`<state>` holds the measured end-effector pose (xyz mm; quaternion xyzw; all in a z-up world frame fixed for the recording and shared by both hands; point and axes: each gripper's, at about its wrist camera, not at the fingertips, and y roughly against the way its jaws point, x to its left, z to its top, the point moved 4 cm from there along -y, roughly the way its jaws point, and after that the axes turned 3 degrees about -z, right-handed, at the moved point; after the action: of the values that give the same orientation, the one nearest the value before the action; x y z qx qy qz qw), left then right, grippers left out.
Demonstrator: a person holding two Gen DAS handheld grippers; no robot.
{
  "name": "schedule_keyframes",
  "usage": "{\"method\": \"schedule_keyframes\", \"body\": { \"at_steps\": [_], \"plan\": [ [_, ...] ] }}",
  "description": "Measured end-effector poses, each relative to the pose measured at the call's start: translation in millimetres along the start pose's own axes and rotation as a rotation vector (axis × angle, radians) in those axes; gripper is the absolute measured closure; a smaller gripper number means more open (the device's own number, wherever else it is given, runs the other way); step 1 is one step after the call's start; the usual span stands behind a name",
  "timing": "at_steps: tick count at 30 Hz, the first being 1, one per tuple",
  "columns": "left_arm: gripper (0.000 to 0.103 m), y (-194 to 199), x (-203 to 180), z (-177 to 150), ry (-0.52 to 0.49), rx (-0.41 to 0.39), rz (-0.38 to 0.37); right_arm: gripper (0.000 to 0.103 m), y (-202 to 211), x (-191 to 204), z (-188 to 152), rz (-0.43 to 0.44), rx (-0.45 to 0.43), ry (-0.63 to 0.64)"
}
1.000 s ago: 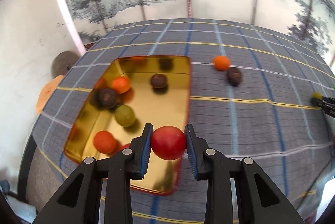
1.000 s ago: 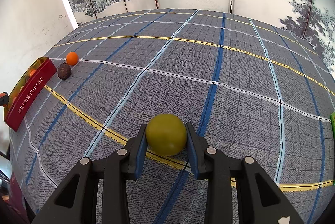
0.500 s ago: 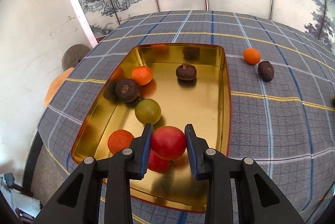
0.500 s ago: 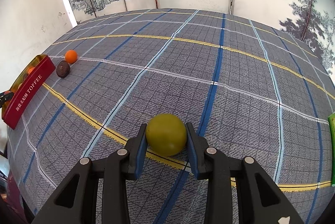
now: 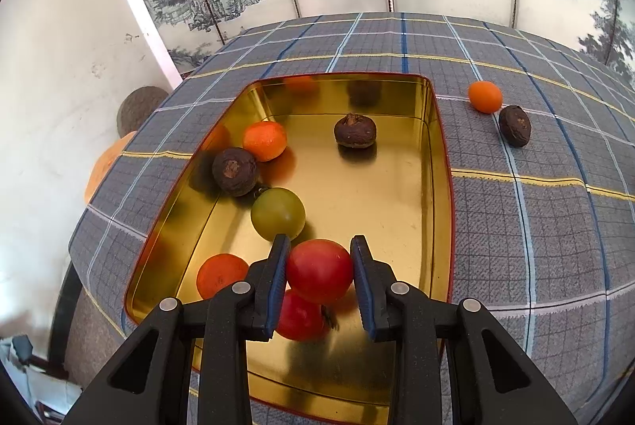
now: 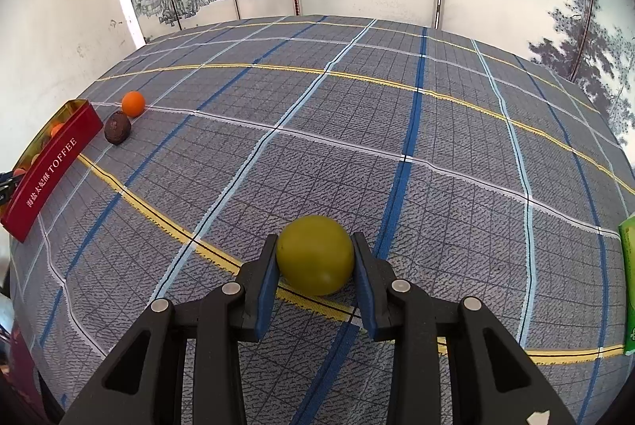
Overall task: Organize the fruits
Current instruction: 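Carry the red tomato into the tin and open the left gripper, then carry the green lime into the tin and release with the right gripper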
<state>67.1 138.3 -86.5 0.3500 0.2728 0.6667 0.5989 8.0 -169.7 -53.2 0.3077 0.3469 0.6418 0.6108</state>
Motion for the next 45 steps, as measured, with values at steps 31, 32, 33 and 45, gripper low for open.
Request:
{"method": "schedule_keyframes", "body": {
  "at_steps": [31,32,33,45],
  "plan": [
    [0.043,29,0,2,0.021,-0.069,-0.011,0.070,-1,4,0,-0.041,0.003,0.039],
    [0.043,31,1,1,0.021,-0.067,-0.012,0.070,-1,4,1,-0.043,0.003,0.041],
    [0.043,33,1,0,0.022,-0.066,-0.012,0.070,-2,5,1,-0.042,0.003,0.039],
    [0.043,50,14,-11,0.041,-0.078,0.001,0.071,16,29,-14,0.007,0.002,0.004]
  ]
}}
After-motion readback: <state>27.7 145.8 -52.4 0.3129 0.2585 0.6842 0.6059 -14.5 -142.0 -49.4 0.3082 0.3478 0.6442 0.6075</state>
